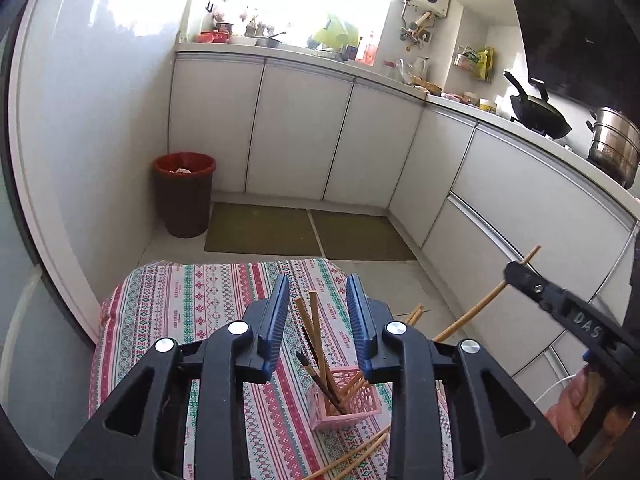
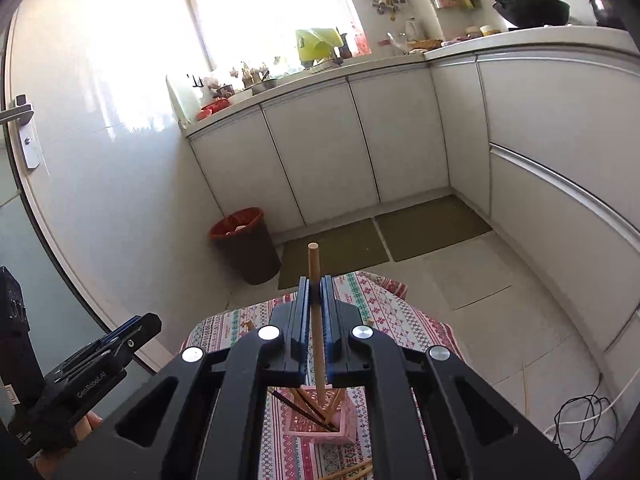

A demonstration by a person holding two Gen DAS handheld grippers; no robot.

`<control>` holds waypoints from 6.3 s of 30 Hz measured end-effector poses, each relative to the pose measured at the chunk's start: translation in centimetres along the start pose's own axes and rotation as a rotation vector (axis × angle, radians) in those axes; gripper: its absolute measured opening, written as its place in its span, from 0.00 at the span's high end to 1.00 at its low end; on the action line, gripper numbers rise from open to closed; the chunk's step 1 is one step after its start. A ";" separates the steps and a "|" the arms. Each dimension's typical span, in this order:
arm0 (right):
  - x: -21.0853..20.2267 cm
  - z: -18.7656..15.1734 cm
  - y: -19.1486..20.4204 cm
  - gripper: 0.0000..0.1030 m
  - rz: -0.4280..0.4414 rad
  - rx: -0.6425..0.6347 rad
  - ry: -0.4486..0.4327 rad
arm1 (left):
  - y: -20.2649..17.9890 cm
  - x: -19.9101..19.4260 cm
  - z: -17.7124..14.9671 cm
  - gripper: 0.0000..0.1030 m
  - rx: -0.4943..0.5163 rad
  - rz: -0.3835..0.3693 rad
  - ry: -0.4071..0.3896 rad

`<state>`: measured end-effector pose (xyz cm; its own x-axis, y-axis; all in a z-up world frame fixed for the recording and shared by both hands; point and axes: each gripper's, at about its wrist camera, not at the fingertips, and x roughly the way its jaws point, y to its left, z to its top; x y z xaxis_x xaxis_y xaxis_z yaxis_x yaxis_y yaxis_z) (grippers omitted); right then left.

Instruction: Organize utensils

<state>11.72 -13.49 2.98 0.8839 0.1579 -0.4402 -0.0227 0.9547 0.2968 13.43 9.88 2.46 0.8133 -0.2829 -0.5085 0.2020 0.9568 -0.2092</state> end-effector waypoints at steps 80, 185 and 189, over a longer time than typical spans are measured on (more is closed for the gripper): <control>10.4 -19.3 -14.8 0.15 -0.242 0.499 0.782 | -5.6 5.8 -16.2 0.93 0.301 -0.181 0.503; 2.0 1.2 0.3 0.68 -0.007 -0.039 0.147 | -0.2 -3.4 2.0 0.39 -0.018 -0.009 -0.083; -0.8 1.2 0.4 0.59 -0.051 -0.041 0.089 | -1.5 -5.1 1.4 0.18 0.022 0.131 -0.164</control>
<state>11.60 -13.55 4.43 0.8395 0.1285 -0.5279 0.0008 0.9713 0.2378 9.70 10.00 6.55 0.9108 -0.1425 -0.3875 0.0987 0.9865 -0.1308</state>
